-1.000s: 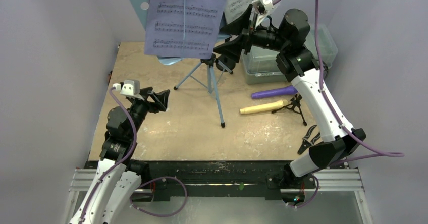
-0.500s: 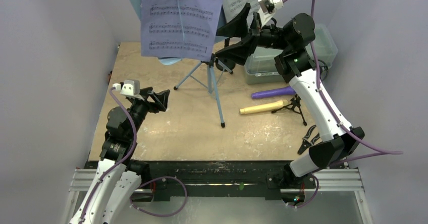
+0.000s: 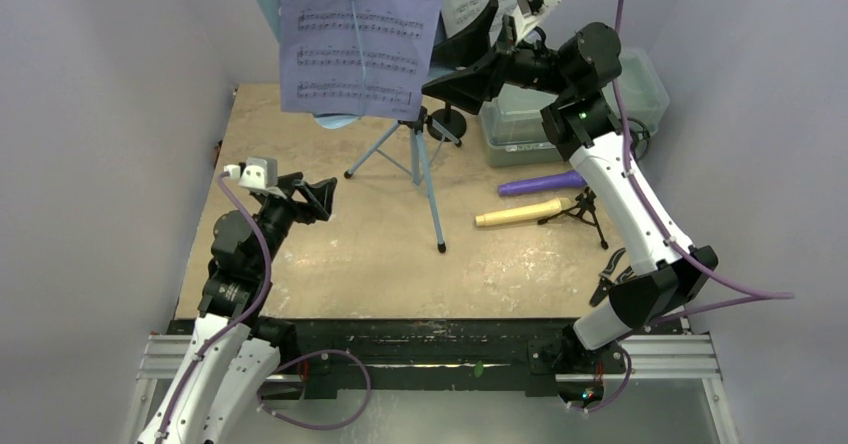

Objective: Pack up the instrument practice props
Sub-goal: Pick up the sheet music from the music stand.

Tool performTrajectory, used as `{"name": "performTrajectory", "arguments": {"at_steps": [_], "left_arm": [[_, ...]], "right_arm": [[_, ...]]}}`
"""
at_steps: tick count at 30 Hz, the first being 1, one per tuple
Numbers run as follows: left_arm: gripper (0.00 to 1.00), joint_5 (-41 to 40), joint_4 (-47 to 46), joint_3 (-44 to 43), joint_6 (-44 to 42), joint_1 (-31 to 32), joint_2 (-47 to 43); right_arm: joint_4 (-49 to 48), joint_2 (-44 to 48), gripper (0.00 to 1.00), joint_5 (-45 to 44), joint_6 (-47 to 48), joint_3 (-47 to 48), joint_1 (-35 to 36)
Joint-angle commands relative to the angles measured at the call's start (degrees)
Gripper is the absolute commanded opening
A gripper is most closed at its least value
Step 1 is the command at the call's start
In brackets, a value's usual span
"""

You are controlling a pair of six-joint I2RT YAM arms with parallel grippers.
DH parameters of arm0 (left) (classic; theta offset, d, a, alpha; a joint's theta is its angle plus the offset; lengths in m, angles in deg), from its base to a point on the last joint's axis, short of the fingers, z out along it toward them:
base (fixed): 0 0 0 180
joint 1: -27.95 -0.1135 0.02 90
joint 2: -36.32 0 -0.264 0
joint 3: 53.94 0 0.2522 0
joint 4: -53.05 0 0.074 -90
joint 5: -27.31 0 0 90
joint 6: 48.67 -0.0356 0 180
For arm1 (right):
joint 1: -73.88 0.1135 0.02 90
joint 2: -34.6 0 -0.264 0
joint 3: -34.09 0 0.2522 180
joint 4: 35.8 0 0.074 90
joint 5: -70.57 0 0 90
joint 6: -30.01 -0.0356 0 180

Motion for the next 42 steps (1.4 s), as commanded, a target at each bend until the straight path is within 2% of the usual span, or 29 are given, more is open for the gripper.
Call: {"name": "performTrajectory", "arguments": {"at_steps": [1,6,10,12,15,22,30,36,42], "left_arm": [[0.75,-0.02,-1.17,0.57,-0.56,0.0,0.43],[0.75,-0.07,-1.17,0.63,-0.55,-0.09,0.68],[0.75,0.03,-1.17,0.62,-0.52,-0.18,0.98],[0.75,0.03,-1.18,0.55,-0.57,-0.18,1.08],[0.75,0.03,-1.17,0.54,-0.57,-0.26,1.17],[0.75,0.18,-1.17,0.54,-0.45,-0.27,1.18],[0.75,0.2,-1.17,0.52,-0.48,-0.25,0.95],[0.75,0.29,-1.17,0.53,-0.39,-0.22,0.89],[0.75,0.46,-1.17,0.57,-0.39,-0.21,0.76]], "right_arm": [[0.09,-1.5,0.75,-2.97,0.71,3.59,1.17],[-0.23,-2.66,0.62,-3.49,0.72,5.63,1.94],[1.21,-3.07,0.45,-5.3,1.44,6.94,1.99],[2.43,-3.18,0.31,-6.05,2.51,7.77,1.97],[6.46,-3.18,0.0,-7.71,5.99,10.24,1.92],[20.03,-2.8,0.0,-16.05,18.88,19.32,-0.64],[27.05,-2.67,0.0,-20.69,28.31,27.54,-1.73],[27.43,-2.93,0.0,-23.13,29.49,33.86,-5.83],[27.39,-1.72,0.0,-21.08,28.37,35.76,-8.28]]}}
